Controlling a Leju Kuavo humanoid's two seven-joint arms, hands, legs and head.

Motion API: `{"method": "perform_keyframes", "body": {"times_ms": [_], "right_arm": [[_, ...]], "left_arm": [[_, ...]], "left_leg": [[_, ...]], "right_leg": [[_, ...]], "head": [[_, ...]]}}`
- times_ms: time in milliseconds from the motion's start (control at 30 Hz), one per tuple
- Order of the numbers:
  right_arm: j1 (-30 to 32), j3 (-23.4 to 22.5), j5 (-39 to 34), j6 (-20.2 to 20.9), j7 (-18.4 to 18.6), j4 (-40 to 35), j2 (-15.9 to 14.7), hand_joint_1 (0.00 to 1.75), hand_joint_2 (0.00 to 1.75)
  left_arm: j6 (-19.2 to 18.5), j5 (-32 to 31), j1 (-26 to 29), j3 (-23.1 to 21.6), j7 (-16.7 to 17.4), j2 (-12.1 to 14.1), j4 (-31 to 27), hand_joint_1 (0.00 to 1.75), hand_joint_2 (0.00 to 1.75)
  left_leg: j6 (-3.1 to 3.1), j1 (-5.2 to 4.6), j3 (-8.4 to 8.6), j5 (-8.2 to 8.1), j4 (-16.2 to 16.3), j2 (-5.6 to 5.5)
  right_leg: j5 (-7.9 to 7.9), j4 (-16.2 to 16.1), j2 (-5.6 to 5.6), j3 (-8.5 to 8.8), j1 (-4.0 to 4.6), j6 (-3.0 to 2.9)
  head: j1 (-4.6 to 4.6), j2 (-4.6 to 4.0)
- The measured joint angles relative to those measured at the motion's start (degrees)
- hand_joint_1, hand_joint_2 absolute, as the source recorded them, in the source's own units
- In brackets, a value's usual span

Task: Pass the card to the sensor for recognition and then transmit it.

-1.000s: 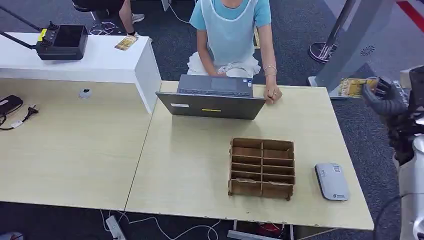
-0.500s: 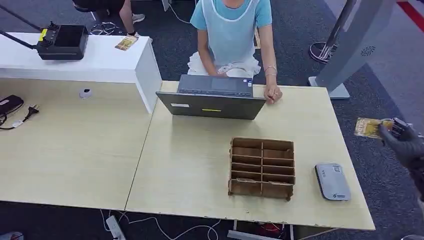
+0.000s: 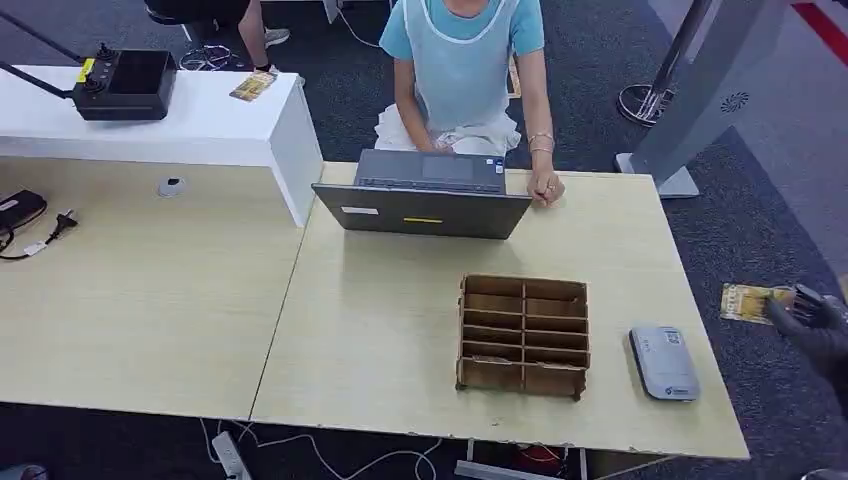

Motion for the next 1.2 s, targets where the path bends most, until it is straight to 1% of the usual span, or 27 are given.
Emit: {"method": "perform_keyframes", "body": {"times_ms": [467,833,1200], "right_arm": [[1.7,0.7,2.4,0.2,-0.3,0.7,1.1,1.75,1.75],[1.4,1.7,5.1,-0.9,-0.6,2.4,1.1,1.75,1.75],[2.6,2.0,5.9,-0.8,-1.0,2.8,1.3,1.75,1.75]], "left_arm": [[0.1,0.0,0.0,0.0,0.1,0.0,0.0,0.00,0.00],[0.5,0.0,0.0,0.0,-0.2,0.0,0.0,0.00,0.00],[0.5,0.0,0.0,0.7,-0.2,0.0,0.0,0.00,0.00]], "left_leg": [[0.00,0.00,0.00,0.00,0.0,0.01],[0.00,0.00,0.00,0.00,0.0,-0.01],[0.00,0.00,0.00,0.00,0.0,0.00]], "right_leg": [[0.00,0.0,0.00,0.00,0.00,0.00],[0.00,0.0,-0.01,0.00,0.00,0.00],[0.00,0.0,0.00,0.00,0.00,0.00]], "head": [[0.00,0.00],[0.00,0.00],[0.00,0.00]]}}
